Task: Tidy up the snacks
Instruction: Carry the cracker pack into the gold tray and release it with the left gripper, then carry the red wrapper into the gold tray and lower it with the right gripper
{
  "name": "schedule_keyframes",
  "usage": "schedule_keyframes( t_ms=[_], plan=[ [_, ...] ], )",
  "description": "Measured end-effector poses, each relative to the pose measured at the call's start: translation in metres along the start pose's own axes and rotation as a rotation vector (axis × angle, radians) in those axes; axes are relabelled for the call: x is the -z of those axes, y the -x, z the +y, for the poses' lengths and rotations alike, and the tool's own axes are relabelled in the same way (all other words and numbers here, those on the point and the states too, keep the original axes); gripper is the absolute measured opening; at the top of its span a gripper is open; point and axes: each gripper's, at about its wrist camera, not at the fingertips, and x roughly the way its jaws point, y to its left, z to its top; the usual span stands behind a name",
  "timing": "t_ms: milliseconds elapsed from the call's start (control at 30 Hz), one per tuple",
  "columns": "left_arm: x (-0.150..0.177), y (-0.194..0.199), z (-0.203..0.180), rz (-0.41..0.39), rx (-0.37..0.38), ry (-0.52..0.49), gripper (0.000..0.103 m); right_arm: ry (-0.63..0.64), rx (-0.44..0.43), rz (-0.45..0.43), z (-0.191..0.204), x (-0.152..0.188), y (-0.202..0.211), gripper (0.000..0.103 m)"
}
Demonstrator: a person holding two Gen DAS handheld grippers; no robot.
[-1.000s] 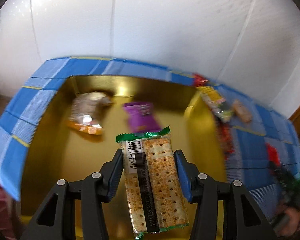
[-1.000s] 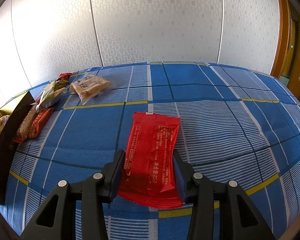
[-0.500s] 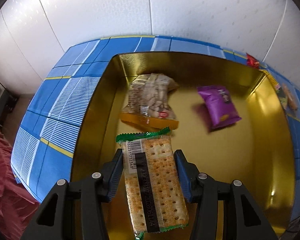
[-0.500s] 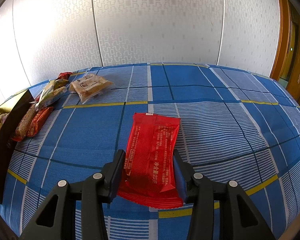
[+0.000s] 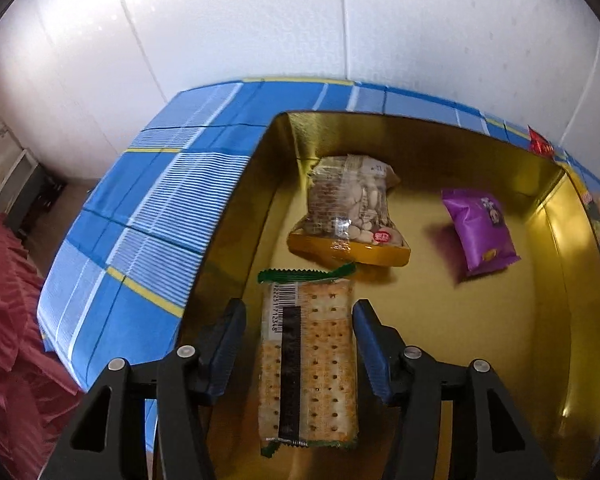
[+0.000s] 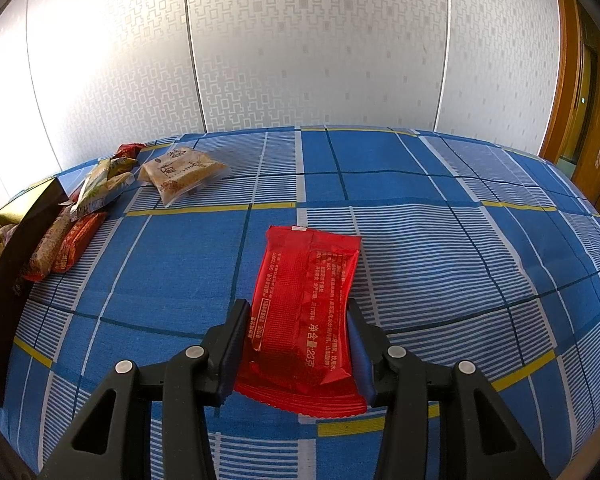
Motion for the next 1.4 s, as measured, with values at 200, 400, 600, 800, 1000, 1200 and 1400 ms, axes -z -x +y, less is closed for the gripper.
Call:
schedule_keyframes(
  t_ms=[200, 400, 600, 800, 1000, 1200, 1400],
  plan=[
    [0.012, 0.037, -0.003, -0.163, 0.079, 0.161, 0.075, -0.002, -0.002, 0.001, 0.000, 0.000, 0.001, 0.047],
    [0.024, 0.057, -0.044, -0.262, 0.242, 0.149, 0.076, -0.028, -0.027, -0.010, -0.004, 0.001, 0.003, 0.047],
    [0.036, 0.071, -0.064, -0.378, 0.249, 0.042, 0.087, -0.048, -0.041, -0.020, -0.006, 0.002, 0.004, 0.046],
    [0.040, 0.070, -0.049, -0.411, 0.276, 0.037, 0.092, -0.064, -0.016, -0.022, -0.007, 0.003, 0.004, 0.046],
    [0.039, 0.067, -0.040, -0.403, 0.317, 0.054, 0.092, -0.063, -0.014, 0.005, 0.005, 0.001, 0.006, 0.046],
    [0.039, 0.065, -0.030, -0.372, 0.291, 0.071, 0.092, -0.034, -0.050, 0.016, 0.028, -0.006, 0.013, 0.046],
    [0.036, 0.057, -0.020, -0.324, 0.189, 0.105, 0.095, -0.005, -0.157, 0.001, 0.067, -0.025, 0.031, 0.046]
  ],
)
